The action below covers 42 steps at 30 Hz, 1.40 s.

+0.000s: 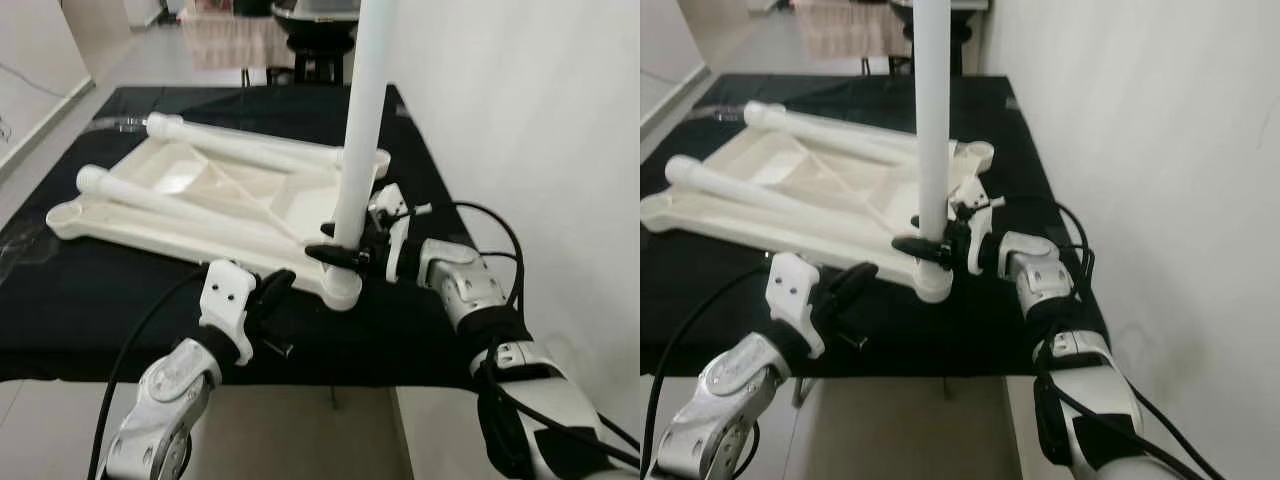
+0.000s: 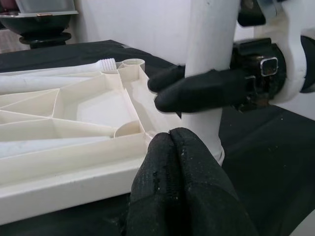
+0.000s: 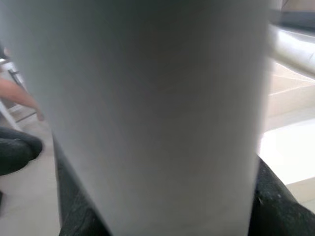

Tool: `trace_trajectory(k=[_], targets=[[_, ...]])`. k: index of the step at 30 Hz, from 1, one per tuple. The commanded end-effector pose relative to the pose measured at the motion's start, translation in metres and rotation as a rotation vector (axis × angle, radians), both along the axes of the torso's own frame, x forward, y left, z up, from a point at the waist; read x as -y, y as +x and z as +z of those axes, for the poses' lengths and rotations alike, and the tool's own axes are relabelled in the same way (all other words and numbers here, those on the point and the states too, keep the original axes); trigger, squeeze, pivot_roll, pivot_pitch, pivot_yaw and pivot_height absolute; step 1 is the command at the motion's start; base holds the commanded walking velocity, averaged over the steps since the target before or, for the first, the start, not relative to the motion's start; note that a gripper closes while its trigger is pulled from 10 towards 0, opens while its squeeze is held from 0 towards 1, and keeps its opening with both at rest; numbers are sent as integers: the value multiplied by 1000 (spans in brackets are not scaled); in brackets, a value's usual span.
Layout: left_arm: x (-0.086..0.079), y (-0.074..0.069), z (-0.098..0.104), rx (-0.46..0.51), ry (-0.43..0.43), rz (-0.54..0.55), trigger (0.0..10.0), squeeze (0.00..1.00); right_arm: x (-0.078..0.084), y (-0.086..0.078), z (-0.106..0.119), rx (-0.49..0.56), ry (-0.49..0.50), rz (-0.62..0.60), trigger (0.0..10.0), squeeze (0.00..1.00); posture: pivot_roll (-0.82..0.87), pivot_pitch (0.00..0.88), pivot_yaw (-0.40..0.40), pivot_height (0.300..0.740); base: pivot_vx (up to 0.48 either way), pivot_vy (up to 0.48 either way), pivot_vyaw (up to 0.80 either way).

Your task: Building children table

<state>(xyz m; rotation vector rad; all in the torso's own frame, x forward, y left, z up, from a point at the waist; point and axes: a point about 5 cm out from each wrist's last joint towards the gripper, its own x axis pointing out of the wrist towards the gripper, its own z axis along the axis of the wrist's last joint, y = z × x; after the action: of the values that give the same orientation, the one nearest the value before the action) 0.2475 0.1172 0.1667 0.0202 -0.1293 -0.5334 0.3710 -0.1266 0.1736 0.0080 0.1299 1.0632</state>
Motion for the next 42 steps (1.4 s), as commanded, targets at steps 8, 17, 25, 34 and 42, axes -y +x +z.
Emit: trace_trajectory(k=[8,17,25,34,42], targets=[[-2,-4,-3,-13,15,10,10000,0,8,-5,-15,-33,22,-36,0,0,69,62,-47,740,0,0,0],[-4,-5,-5,-26,18,-2,10000,0,-22,-39,-53,-11,-101,-696,0,0,30,59,-22,740,0,0,0],[-5,-2,-4,-17,19,10,10000,0,-27,-13,-44,-21,-53,-667,10000,0,63,56,-40,740,0,0,0],[-5,-1,-3,-15,22,11,10000,0,-23,-4,-14,27,72,-427,10000,0,70,47,-42,740,0,0,0],[-4,-1,-3,-10,18,19,10000,0,0,7,5,75,-46,-129,10000,0,78,43,-52,740,0,0,0]])
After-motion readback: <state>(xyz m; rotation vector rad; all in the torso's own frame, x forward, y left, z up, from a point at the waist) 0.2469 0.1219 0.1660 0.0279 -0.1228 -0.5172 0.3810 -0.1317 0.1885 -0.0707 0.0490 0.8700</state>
